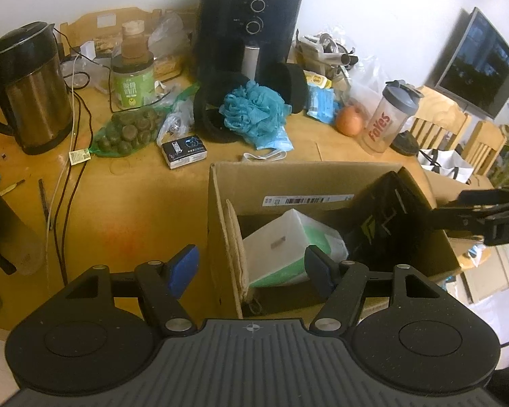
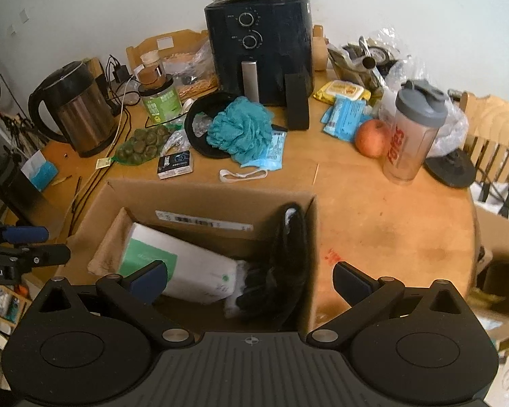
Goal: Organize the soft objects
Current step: 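Lower the black gloves into the box and open the right gripper, then move the right gripper to the black foam disc beside the air fryer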
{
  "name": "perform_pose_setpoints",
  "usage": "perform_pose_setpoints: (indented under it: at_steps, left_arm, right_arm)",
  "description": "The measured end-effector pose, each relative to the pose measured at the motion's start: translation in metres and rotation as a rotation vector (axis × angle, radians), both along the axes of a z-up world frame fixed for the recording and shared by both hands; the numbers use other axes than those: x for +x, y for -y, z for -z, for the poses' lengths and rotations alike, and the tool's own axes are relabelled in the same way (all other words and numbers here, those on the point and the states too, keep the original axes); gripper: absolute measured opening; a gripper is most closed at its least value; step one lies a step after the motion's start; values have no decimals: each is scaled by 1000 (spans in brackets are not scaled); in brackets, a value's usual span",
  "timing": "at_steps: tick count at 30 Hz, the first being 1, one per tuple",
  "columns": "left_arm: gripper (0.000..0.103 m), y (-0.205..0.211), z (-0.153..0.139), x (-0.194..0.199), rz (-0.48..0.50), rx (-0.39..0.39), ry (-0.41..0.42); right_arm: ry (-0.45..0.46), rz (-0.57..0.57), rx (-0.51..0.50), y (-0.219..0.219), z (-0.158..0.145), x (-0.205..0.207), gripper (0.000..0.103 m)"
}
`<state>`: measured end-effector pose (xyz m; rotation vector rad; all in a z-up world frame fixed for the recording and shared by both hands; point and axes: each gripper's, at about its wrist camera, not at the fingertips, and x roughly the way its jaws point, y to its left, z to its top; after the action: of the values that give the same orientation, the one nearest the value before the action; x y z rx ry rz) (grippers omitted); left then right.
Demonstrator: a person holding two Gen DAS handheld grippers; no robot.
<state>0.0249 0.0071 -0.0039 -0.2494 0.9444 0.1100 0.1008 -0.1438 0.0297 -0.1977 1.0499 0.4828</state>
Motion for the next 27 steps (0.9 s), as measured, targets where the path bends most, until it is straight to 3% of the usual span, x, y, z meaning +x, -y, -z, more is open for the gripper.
perform_pose_setpoints:
  at_steps: [15, 27]
  left_arm:
    - [68, -3, -4, 35, -16, 11, -7]
    - [68, -2, -17, 69, -7, 14, 13]
  right_arm:
    - [29, -55, -49, 21, 3, 74, 103]
    - [94, -70, 7, 17, -2, 146, 103]
